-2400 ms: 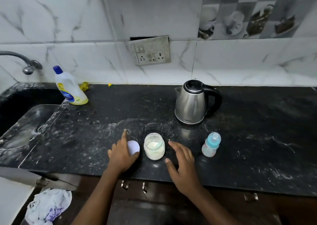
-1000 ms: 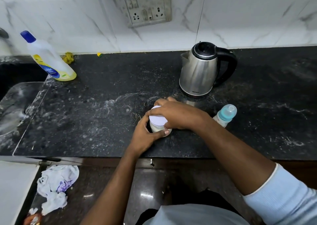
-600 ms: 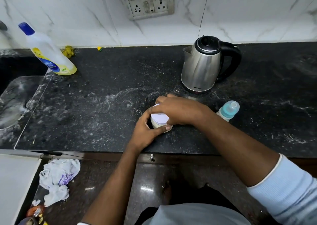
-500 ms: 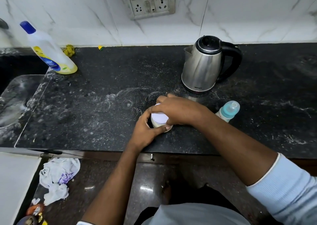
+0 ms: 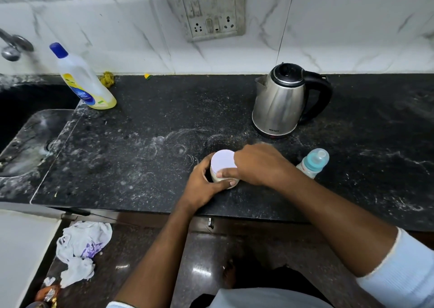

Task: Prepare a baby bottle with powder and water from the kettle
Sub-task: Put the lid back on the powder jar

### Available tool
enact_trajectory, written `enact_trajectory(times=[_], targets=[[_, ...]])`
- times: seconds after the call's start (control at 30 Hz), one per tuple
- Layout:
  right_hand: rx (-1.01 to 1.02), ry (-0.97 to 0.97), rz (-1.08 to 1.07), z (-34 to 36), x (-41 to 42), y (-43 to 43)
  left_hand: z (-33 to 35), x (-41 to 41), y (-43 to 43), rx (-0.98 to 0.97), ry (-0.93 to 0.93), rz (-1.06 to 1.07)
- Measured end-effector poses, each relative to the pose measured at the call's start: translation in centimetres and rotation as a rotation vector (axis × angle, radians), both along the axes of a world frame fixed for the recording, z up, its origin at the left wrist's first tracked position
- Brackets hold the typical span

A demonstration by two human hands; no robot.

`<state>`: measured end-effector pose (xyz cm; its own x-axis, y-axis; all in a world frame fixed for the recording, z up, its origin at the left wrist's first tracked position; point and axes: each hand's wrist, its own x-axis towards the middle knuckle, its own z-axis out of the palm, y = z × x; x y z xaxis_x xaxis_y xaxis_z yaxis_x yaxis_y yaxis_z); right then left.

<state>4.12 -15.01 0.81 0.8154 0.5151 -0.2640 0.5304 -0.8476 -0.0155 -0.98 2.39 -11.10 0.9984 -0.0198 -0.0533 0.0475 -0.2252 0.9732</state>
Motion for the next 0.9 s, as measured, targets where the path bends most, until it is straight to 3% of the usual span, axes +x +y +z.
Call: enact_trajectory(times=[0.07,0.13,0.2,0.4,0.47,0.6,0.77,0.9], targets=[[0.064,-0.016,0.160,0.7,0.1,0.1,0.1,0.1,0.2,0.003,0.005,0.000],[0.103,0.129,0.291,0.9,0.4,0.5,0.2,0.2,0.5,-0.017,0.012,0.020],[0.009,0.208,0.294,1.0,0.7,1.1,0.3,0.5,0.6,-0.014,0.001,0.018],[-0.027,-0.149,0.127,0.6,2.1,1.3,-0.5,0.8,0.5,-0.014,0.026,-0.018],[0.037,-0.175,0.193,0.5,2.7,0.4,-0.5,0.9,0.8,-0.015,0.045,-0.023],[-0.032,0.049,0.351,-0.8,1.9,0.5,-0.5,0.8,0.9,-0.023,0.056,-0.040],[0.008,-0.270,0.435,-2.5,2.9,0.9,0.0,1.0,0.8,-0.052,0.068,-0.048],[0.010,-0.328,0.588,-3.7,3.3,0.0,-0.4,1.1,1.3,-0.041,0.079,-0.078]])
